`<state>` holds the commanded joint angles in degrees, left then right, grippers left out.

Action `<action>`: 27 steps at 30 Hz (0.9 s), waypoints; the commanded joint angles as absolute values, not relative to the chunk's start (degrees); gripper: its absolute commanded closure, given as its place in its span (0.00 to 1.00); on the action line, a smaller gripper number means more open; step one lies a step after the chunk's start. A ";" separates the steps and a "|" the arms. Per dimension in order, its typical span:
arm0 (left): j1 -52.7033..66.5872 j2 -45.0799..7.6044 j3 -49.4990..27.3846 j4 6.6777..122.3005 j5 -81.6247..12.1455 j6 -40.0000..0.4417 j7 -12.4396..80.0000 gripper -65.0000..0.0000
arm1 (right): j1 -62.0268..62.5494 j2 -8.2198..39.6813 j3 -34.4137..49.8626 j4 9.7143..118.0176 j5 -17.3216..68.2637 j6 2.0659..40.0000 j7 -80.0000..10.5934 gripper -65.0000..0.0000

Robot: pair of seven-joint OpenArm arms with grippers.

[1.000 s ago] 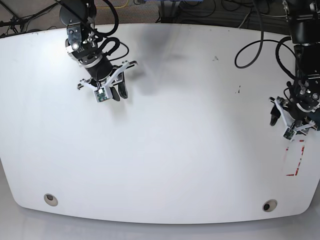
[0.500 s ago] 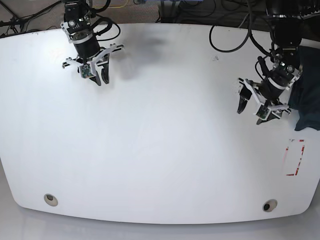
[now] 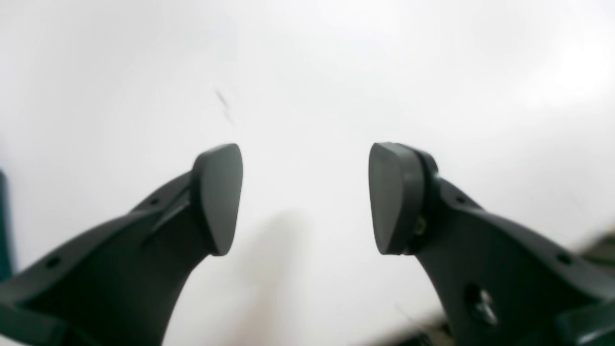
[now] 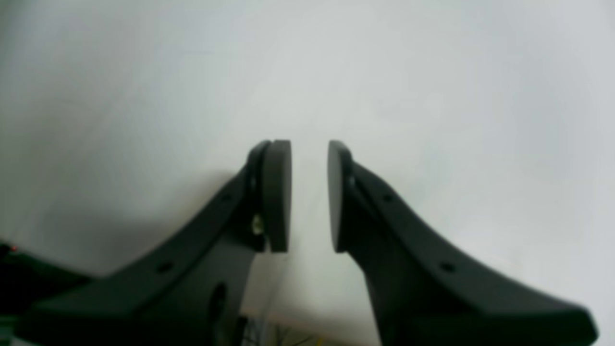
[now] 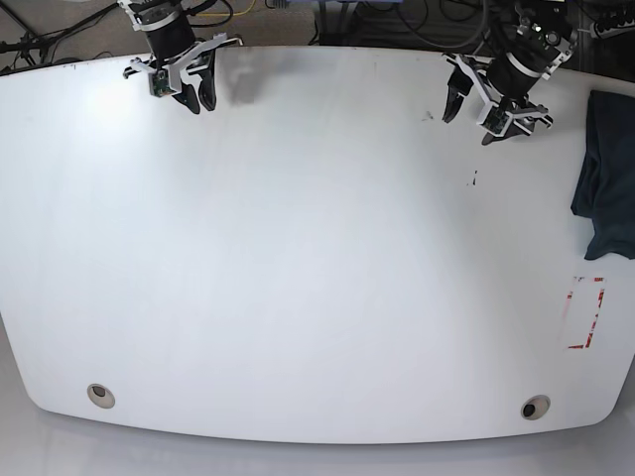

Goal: Fold the T-shirt properly

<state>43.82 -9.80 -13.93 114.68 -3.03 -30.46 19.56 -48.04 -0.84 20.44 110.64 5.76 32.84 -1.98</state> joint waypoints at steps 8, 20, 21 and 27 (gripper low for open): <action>53.49 -8.84 -13.85 114.77 -3.03 -30.46 19.56 0.41 | -54.29 -1.71 18.51 108.79 5.76 33.89 -1.27 0.82; 62.90 -6.55 -11.65 113.80 -2.77 -30.37 19.74 0.41 | -61.58 -0.48 12.18 105.63 4.79 33.80 -0.92 0.91; 63.34 -6.55 -11.12 113.10 -2.77 -30.20 19.74 0.41 | -61.93 0.31 11.74 104.92 4.18 33.54 -0.92 0.91; 63.52 -6.64 -9.71 105.27 -2.95 -30.20 19.47 0.41 | -61.58 1.63 9.89 95.25 2.51 33.45 -0.75 0.91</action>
